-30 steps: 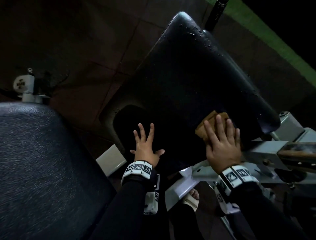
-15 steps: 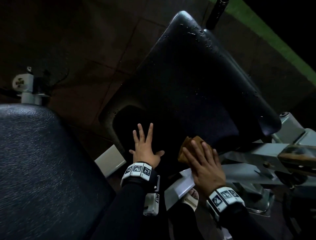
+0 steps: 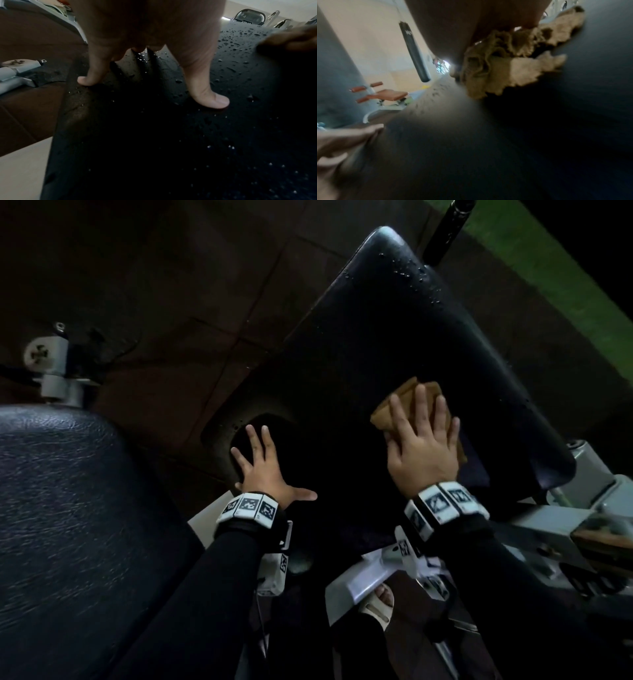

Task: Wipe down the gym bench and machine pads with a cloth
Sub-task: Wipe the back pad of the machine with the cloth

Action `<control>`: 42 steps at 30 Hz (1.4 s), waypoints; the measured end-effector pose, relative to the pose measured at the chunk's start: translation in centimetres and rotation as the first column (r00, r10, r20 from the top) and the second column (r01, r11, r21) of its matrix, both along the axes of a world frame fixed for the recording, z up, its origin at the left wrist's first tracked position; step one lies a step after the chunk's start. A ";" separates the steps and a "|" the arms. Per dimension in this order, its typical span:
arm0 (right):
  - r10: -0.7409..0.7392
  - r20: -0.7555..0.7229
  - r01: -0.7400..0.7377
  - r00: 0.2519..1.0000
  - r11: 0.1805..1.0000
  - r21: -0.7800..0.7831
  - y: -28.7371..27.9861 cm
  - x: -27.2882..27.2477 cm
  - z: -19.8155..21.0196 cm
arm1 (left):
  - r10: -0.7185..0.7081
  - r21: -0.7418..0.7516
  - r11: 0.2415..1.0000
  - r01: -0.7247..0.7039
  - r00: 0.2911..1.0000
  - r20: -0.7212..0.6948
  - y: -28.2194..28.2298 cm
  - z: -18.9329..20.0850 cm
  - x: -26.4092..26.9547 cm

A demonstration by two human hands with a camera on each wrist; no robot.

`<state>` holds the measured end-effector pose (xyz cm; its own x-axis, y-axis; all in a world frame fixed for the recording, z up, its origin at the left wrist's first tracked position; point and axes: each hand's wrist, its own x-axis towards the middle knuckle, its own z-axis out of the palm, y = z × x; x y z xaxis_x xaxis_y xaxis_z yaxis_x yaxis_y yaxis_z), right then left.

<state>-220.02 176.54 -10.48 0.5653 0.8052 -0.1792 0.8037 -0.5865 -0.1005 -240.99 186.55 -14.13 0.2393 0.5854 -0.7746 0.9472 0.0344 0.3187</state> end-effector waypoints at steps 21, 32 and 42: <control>0.184 0.043 -0.187 0.982 0.978 0.091 -3.0 0.0 -0.3 | -0.007 -0.042 0.999 0.007 1.000 0.016 0.0 0.4 0.5; 0.277 -0.011 -0.273 0.961 0.953 0.128 5.8 -4.1 -2.0 | 0.005 -0.031 1.000 -0.005 1.000 0.014 0.0 0.5 0.7; 0.260 -0.013 -0.260 0.966 0.966 0.018 -2.6 -1.6 -0.6 | 0.012 -0.055 0.998 -0.010 0.999 0.035 0.2 0.7 0.5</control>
